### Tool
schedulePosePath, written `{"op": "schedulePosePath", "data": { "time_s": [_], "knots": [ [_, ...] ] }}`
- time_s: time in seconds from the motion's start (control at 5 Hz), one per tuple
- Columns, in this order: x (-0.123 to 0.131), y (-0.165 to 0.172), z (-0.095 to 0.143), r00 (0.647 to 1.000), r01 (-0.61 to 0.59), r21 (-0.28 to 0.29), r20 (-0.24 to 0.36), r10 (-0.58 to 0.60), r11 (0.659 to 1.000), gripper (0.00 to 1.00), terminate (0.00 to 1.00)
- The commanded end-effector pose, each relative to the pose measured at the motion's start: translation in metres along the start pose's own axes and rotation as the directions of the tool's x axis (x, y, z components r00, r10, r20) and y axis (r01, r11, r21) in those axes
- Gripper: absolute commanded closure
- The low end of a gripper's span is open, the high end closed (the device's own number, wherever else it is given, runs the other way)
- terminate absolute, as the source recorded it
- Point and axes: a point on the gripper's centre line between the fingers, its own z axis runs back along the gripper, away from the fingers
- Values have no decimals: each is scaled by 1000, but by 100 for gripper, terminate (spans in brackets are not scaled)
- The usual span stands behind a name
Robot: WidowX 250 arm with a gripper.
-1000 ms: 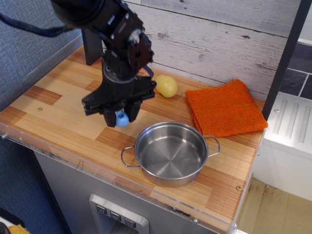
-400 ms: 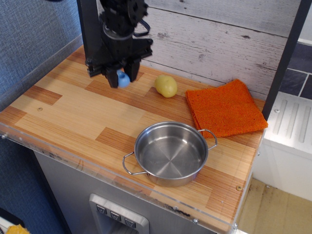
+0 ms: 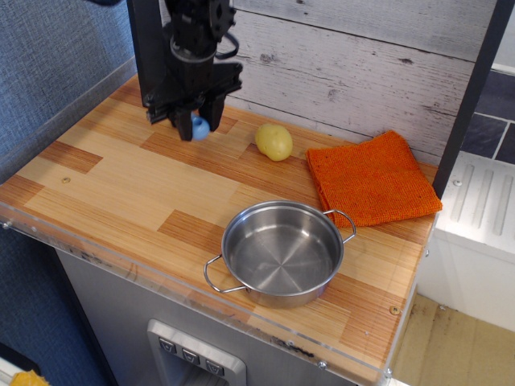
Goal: Put the spoon in the upper left hand corner of the table.
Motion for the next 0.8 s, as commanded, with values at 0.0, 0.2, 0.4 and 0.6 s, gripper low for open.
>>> {"op": "schedulePosePath", "data": {
  "time_s": [0.0, 0.2, 0.4, 0.6],
  "knots": [
    [28, -12, -9, 999, -47, -14, 24, 48, 999, 100, 0],
    [31, -15, -12, 998, -60, -8, 27, 60, 998, 100, 0],
    [24, -14, -10, 995, -97, 29, 31, 96, 995, 0, 0],
    [18, -14, -6, 993, -109, 31, 37, 108, 994, 0, 0]
  ]
}}
